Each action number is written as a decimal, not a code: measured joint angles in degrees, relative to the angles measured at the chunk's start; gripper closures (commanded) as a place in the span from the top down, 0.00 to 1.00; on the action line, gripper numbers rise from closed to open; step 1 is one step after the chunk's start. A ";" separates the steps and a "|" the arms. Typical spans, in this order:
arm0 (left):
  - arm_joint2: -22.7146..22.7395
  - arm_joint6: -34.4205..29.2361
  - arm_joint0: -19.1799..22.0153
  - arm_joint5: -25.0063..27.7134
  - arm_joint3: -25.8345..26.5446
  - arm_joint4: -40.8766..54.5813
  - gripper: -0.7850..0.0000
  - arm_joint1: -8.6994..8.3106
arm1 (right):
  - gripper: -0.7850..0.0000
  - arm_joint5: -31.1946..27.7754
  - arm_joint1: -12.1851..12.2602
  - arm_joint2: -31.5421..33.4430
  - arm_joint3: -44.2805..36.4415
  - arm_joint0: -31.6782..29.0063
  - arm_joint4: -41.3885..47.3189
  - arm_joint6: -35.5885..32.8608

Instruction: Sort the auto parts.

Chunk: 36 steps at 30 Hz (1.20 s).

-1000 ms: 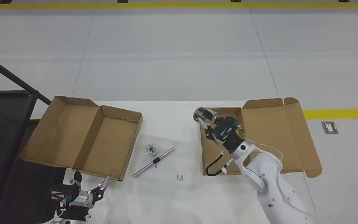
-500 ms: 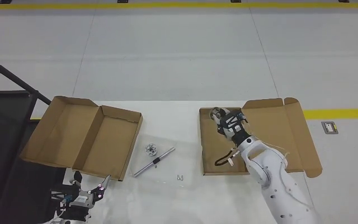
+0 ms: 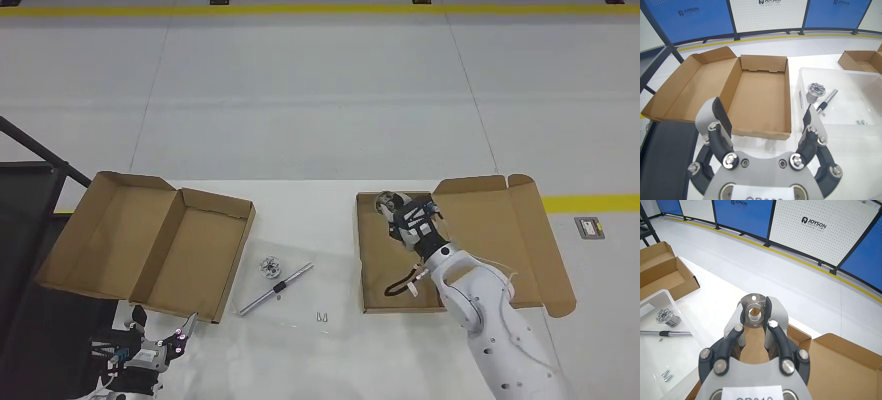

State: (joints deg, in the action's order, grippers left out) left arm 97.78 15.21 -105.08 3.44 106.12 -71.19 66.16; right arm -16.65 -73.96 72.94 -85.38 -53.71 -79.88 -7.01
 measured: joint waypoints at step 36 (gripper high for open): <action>0.00 0.00 0.00 0.00 0.00 0.00 1.00 0.00 | 0.00 6.65 -0.75 -2.73 6.86 3.46 -2.89 -6.69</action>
State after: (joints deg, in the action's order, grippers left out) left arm 97.78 15.21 -105.08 3.44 106.12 -71.19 66.16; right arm -9.99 -74.71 70.21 -78.52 -50.25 -82.77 -13.70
